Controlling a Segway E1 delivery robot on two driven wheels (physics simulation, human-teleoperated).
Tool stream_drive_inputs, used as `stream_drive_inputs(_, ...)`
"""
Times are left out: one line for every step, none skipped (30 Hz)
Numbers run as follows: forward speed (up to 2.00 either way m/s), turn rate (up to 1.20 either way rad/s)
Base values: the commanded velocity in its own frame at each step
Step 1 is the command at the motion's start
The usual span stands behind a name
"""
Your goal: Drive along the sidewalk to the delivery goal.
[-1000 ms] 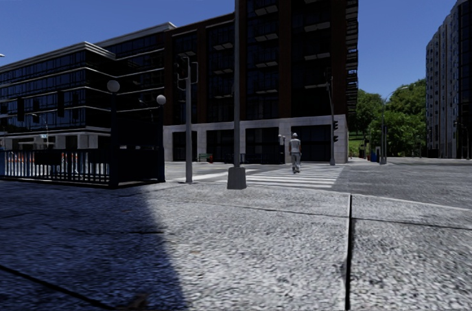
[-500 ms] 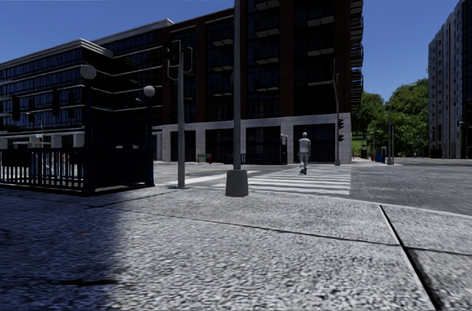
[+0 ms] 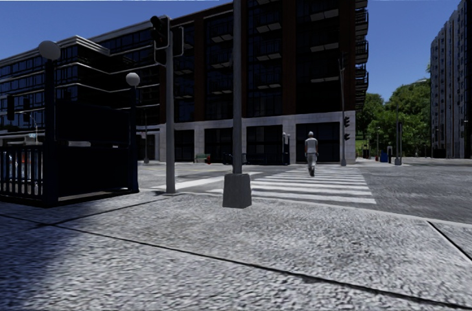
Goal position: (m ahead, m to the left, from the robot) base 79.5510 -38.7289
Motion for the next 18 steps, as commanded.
stream_drive_inputs(2.00, 0.00)
stream_drive_inputs(2.00, 0.00)
stream_drive_inputs(2.00, 0.00)
stream_drive_inputs(2.00, -0.09)
stream_drive_inputs(2.00, -0.14)
stream_drive_inputs(2.00, -0.16)
stream_drive_inputs(2.00, -0.17)
stream_drive_inputs(2.00, -0.17)
stream_drive_inputs(2.00, -0.17)
stream_drive_inputs(2.00, -0.18)
stream_drive_inputs(2.00, -0.18)
stream_drive_inputs(2.00, -0.22)
stream_drive_inputs(2.00, -0.32)
stream_drive_inputs(2.00, -0.46)
stream_drive_inputs(2.00, -0.46)
stream_drive_inputs(2.00, -0.53)
stream_drive_inputs(2.00, -0.57)
stream_drive_inputs(2.00, -0.59)
